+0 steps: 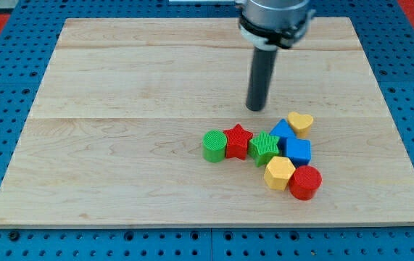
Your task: Move the green circle into the hexagon
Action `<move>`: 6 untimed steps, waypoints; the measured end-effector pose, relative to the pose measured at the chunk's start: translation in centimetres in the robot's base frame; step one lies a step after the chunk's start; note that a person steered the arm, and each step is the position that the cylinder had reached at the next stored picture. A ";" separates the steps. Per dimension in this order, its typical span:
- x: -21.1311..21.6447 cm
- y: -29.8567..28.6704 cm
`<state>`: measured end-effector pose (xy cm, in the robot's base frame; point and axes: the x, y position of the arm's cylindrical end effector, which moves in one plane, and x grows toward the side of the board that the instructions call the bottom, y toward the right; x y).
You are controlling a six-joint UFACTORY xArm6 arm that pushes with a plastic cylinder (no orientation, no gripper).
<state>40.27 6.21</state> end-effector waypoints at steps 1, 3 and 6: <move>-0.8 -4.3; 6.5 -11.6; 11.2 -5.3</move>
